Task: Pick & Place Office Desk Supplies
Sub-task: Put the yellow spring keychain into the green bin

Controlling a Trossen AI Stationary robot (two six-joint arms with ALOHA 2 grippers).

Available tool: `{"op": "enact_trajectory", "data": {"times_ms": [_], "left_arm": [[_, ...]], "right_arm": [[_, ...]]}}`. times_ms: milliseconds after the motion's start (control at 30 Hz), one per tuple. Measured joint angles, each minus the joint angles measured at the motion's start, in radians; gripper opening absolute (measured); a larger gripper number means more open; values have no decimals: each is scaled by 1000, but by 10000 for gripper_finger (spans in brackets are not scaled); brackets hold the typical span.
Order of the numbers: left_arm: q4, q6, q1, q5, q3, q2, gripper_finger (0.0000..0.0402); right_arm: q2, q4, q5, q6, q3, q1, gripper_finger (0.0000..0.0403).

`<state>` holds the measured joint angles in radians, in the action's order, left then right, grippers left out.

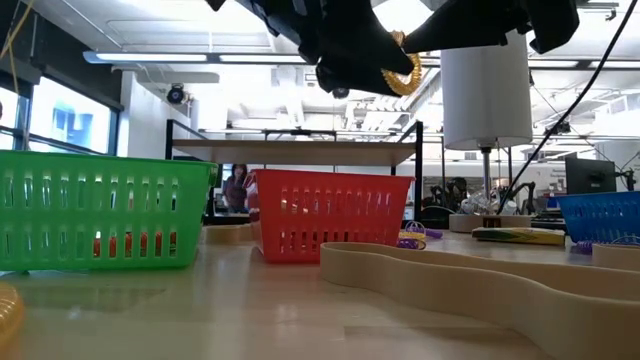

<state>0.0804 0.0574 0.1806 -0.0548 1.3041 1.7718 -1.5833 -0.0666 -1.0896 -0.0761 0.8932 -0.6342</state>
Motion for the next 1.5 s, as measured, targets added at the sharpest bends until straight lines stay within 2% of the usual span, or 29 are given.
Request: {"op": "enact_trajectory", "data": {"times_ms": [200,433,700,967,1167,1300,1500], "left_arm": [[1,0,1,0,0,0,176],[4,3,2,-27,0,0,97],[9,3,2,-28,0,0,15],[12,19,1,-29,0,0,20],[19,22,1,-29,0,0,18],[65,46,1,-29,0,-19,17],[201,96,20,-30,0,-81,17]], "right_arm": [[0,-5,23,2,0,0,4],[0,-15,30,4,0,0,6],[0,-17,154,4,0,2,34],[0,-12,159,28,0,-1,117],[0,56,192,152,0,-8,176],[0,122,199,265,0,-16,197],[0,194,217,392,0,-14,202]]}}
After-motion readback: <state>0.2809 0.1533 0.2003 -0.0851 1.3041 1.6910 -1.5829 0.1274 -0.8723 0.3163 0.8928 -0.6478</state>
